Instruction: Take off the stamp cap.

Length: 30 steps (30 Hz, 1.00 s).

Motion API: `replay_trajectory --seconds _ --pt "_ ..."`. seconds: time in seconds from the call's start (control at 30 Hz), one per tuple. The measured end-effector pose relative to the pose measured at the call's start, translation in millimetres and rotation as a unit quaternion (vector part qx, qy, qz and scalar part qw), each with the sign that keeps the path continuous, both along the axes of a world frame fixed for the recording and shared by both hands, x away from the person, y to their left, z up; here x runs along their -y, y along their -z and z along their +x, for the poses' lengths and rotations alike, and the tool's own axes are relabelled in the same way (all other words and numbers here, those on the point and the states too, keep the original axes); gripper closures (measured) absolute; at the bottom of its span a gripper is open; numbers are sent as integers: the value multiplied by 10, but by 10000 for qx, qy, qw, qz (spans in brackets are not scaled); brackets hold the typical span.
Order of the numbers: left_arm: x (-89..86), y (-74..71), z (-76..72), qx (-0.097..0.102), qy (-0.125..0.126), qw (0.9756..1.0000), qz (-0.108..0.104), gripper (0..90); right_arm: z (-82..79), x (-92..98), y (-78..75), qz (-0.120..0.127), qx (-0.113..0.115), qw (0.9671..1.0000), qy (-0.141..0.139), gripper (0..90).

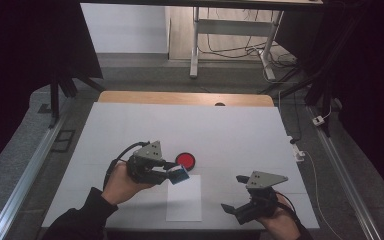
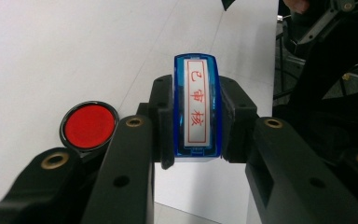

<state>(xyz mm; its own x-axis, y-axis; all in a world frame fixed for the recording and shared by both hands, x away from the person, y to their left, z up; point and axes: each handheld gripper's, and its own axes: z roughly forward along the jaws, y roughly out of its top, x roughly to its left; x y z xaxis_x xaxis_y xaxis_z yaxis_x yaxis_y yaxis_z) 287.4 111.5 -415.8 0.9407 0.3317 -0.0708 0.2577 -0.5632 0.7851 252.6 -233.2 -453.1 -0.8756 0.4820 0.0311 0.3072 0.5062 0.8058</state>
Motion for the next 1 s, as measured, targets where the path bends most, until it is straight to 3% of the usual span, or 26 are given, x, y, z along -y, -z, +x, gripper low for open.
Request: replay_trajectory --seconds 0.2,0.4,0.53,0.77,1.0 --pt "1 12 4 7 28 10000 -9 696 22 -141 -3 -41 -81 9998 -184 0" --pt "7 20 5 5 52 10000 -21 696 77 -259 -17 202 -267 9987 -386 0" --pt "2 23 13 -10 63 10000 -68 696 131 -337 -13 156 -295 9985 -438 0" --pt "-9 16 18 18 88 9999 -90 696 201 -469 0 -58 -187 9986 -491 0" --pt "-15 8 19 3 218 9995 -225 696 268 -581 35 -33 -170 9983 -555 0"
